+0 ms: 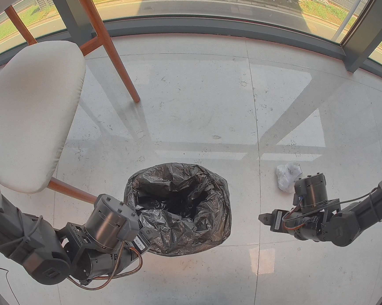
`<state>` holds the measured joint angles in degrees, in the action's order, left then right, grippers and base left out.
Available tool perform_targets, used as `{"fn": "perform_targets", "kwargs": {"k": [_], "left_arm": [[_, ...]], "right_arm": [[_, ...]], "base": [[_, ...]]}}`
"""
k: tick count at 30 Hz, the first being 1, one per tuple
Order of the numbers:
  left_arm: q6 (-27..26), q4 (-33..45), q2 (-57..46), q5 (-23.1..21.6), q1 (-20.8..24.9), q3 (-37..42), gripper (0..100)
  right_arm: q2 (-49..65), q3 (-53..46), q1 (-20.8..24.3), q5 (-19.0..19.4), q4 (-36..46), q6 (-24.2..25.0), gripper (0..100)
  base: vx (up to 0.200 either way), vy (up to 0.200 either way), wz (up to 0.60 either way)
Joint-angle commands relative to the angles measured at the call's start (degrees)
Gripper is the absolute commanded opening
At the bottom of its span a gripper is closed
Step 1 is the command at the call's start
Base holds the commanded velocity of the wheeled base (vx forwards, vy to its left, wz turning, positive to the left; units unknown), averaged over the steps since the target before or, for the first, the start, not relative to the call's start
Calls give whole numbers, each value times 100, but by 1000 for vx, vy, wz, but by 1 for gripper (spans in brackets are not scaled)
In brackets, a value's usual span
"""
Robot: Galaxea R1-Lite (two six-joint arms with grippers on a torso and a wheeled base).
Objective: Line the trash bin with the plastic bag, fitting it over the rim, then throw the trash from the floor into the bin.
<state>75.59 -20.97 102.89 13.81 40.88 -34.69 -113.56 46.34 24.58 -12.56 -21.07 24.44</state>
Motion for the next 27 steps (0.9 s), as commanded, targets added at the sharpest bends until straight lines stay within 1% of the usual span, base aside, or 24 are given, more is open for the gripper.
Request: {"fn": "perform_targets", "kwargs": {"k": [1,2,5,6,8,11,14,15,17,20,23,24,25,26,27], "left_arm": [[-27,-13,-410,-19,-9,42,100],[-27,-13,-410,-19,-9,42,100],[-71,-21,-823,-80,-9,156,100],[-71,-21,-823,-80,-9,156,100],[-80,-30,-1008,-107,-18,217,100],[-89,-224,-1052,-124,-132,261,100],[-97,-338,-1060,-124,-159,314,100],[-97,-338,-1060,-124,-159,314,100],[-115,-487,-1175,-133,-141,376,100],[-317,-645,-1227,-133,-141,490,100],[-528,-804,-1227,-133,-141,648,100],[-528,-804,-1227,-133,-141,648,100],[-590,-953,-1236,-133,-141,780,100],[-590,-962,-1236,-133,-141,789,100],[-598,-1085,-1245,-133,-132,859,100]], "right_arm": [[141,51,-542,8,-38,-27,100],[141,51,-542,8,-38,-27,100],[176,112,-981,60,-223,-150,100],[176,112,-981,60,-223,-150,100],[141,148,-1350,87,-495,-379,100],[114,279,-1631,227,-724,-651,100],[62,490,-1860,306,-750,-906,100],[62,490,-1860,306,-750,-906,100],[-88,772,-2036,315,-750,-1135,100],[-290,1158,-2141,377,-715,-1284,100],[-554,1571,-2185,473,-724,-1302,100],[-554,1571,-2185,473,-724,-1302,100],[-782,1879,-2185,482,-750,-1293,100],[-800,1897,-2185,482,-750,-1302,100],[-984,2116,-2185,473,-724,-1302,100]], "base": [[0,0,0],[0,0,0],[0,0,0],[0,0,0],[0,0,0],[0,0,0],[0,0,0],[0,0,0],[0,0,0],[0,0,0],[0,0,0],[0,0,0],[0,0,0],[0,0,0],[0,0,0]]}}
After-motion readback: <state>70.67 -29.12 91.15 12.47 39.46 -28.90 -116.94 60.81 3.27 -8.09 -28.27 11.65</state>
